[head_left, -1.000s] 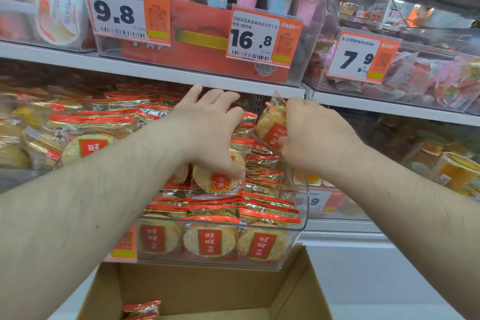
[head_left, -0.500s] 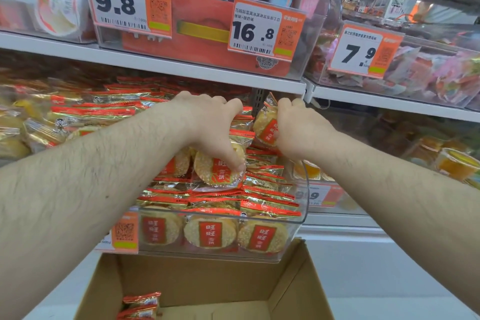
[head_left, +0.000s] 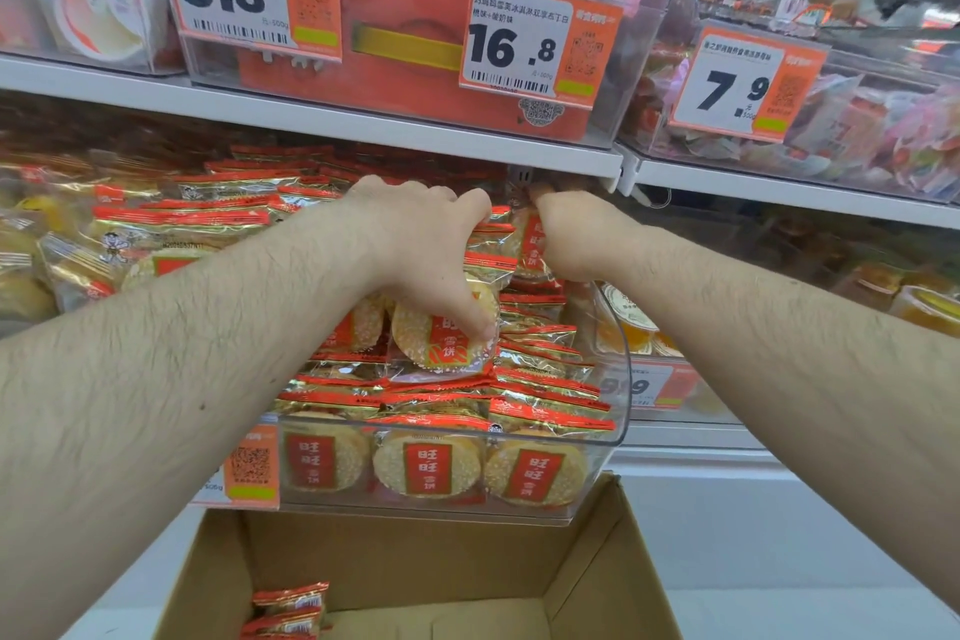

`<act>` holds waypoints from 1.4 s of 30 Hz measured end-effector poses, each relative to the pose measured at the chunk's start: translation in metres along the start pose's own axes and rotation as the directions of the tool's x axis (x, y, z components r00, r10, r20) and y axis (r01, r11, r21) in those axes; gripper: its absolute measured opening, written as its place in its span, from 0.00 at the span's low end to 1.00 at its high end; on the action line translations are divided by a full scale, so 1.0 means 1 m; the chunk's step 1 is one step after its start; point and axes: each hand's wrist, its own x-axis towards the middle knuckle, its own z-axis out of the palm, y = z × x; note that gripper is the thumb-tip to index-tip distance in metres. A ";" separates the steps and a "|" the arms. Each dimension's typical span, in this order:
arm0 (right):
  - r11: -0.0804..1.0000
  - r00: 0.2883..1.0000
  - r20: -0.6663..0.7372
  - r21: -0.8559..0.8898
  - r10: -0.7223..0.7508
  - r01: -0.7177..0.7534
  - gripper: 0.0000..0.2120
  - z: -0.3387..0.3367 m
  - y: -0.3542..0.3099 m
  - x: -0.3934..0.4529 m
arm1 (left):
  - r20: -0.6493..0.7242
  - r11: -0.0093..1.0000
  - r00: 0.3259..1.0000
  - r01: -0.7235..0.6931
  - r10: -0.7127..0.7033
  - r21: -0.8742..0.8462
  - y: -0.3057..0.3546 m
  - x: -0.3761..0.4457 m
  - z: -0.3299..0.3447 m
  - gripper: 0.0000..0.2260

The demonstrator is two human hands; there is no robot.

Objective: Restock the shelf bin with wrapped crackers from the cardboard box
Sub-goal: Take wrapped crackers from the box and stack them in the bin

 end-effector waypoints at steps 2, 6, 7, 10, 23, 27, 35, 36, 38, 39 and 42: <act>1.000 1.000 0.011 0.010 -0.010 0.010 0.23 0.003 0.000 0.003 | 0.004 1.000 1.000 0.002 -0.002 -0.003 0.000 0.000 -0.001 0.49; 1.000 0.999 0.038 -0.015 0.017 -0.017 0.24 0.006 0.001 0.004 | 0.006 1.000 1.000 -0.007 0.007 -0.013 0.000 0.000 -0.002 0.50; 0.999 0.999 0.031 -0.031 0.025 -0.024 0.25 0.005 0.001 0.004 | 0.010 1.000 1.000 -0.008 0.009 -0.022 -0.001 -0.001 -0.003 0.50; 0.998 1.000 -0.018 -0.064 0.015 -0.016 0.33 -0.001 0.001 -0.003 | 0.012 0.999 1.000 -0.017 0.017 -0.034 -0.001 -0.004 -0.007 0.50; 0.972 0.956 -0.281 0.185 -0.087 0.143 0.24 -0.007 -0.014 -0.096 | -0.559 0.990 0.826 -0.126 0.070 -0.062 0.023 -0.057 0.008 0.34; 0.960 0.905 -0.418 0.215 -0.077 0.181 0.13 -0.003 -0.033 -0.134 | -0.653 0.974 0.748 -0.216 0.116 -0.074 0.033 -0.081 0.023 0.25; 0.858 0.886 -0.411 0.355 -0.214 0.372 0.04 0.049 -0.082 -0.189 | -0.507 0.852 0.831 -0.423 0.229 -0.309 0.036 -0.142 0.096 0.16; 0.859 0.900 -0.384 0.368 -0.209 0.356 0.05 0.059 -0.088 -0.191 | -0.476 0.845 0.848 -0.418 0.233 -0.333 0.034 -0.143 0.106 0.15; 0.854 0.934 -0.297 0.416 -0.199 0.314 0.08 0.081 -0.097 -0.193 | -0.391 0.845 0.888 -0.390 0.241 -0.366 0.027 -0.146 0.130 0.14; 0.845 0.954 -0.227 0.453 -0.198 0.283 0.07 0.093 -0.101 -0.194 | -0.320 0.850 0.915 -0.363 0.247 -0.382 0.024 -0.147 0.141 0.13; 0.820 0.989 0.008 0.561 -0.146 0.116 0.04 0.135 -0.113 -0.191 | -0.030 0.909 0.973 -0.227 0.231 -0.351 0.012 -0.151 0.168 0.14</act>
